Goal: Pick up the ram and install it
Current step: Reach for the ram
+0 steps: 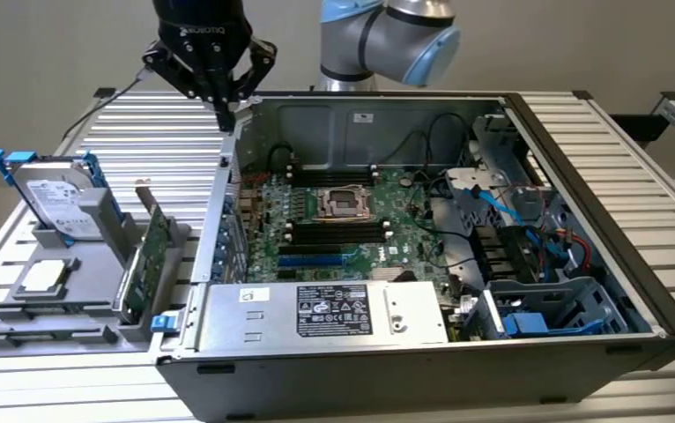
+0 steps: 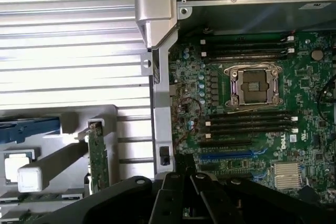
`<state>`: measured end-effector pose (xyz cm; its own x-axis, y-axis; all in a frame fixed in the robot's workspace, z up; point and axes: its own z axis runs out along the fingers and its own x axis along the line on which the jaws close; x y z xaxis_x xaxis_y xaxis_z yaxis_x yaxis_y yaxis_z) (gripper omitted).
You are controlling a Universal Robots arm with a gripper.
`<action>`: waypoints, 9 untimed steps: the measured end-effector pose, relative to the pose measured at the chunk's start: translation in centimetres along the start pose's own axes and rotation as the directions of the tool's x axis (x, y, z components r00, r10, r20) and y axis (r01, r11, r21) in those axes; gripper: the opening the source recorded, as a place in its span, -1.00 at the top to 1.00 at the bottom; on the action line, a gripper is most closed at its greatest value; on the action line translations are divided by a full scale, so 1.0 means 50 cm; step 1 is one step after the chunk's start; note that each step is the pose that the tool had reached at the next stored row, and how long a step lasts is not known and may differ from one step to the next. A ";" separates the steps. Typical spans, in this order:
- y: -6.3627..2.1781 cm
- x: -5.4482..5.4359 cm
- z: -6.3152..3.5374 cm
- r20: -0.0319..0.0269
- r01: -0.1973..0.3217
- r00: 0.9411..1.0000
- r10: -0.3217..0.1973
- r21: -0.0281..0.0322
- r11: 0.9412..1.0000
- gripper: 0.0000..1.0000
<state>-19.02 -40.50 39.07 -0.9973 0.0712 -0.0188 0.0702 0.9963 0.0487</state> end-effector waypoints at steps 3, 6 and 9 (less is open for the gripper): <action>-0.006 0.027 0.000 0.000 0.000 1.000 0.000 0.000 1.000 0.79; -0.012 0.054 0.000 0.000 0.000 1.000 0.000 0.000 1.000 0.79; -0.019 0.081 0.000 0.000 0.000 1.000 0.000 0.000 1.000 0.79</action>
<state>-23.13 -41.16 38.93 -0.9973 0.0711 -0.0188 0.0701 0.9963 0.0487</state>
